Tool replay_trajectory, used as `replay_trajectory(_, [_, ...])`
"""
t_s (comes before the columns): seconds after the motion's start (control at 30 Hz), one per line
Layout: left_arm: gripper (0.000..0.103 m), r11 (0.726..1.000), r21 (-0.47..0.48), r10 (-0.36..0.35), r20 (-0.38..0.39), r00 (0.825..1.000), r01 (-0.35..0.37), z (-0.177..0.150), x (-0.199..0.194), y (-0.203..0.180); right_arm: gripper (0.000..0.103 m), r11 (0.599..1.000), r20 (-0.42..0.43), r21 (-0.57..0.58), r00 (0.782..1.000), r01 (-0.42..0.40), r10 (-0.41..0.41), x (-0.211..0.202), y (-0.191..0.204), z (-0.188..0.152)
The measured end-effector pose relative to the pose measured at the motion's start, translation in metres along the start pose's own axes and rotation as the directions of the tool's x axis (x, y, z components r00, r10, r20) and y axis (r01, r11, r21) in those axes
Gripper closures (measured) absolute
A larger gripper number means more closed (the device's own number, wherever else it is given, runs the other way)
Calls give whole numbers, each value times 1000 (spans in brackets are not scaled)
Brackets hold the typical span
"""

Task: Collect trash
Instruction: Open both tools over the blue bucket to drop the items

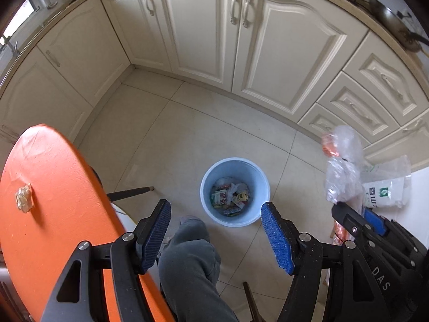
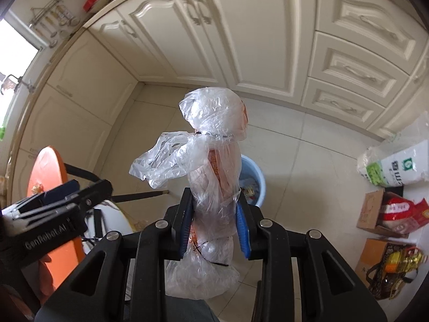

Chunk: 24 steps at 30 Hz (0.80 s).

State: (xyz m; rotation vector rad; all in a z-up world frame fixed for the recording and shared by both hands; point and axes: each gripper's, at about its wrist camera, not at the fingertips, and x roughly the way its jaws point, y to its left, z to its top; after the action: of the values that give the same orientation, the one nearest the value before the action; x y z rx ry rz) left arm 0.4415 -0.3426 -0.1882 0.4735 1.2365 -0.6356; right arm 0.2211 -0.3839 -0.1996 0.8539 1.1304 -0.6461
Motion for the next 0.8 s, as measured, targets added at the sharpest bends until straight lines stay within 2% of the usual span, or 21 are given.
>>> replay_trajectory(0.07, [37,1000,-20,8,4,1000,-8,-1,-2,4,69,1000,-7,-9,1000,-18,18,2,10,5])
replay_trajectory(0.27, [37,998,-54,14,1,1000,-14,-2,-5,19,68,1000,10,-18,1000,6,-5,-3,22,5])
replay_trajectory(0.8, [37,1000,-18,-18,-10,1000,18,-9,-14,26,67,998,-11,-8,998,58,-58,-14,15,-4])
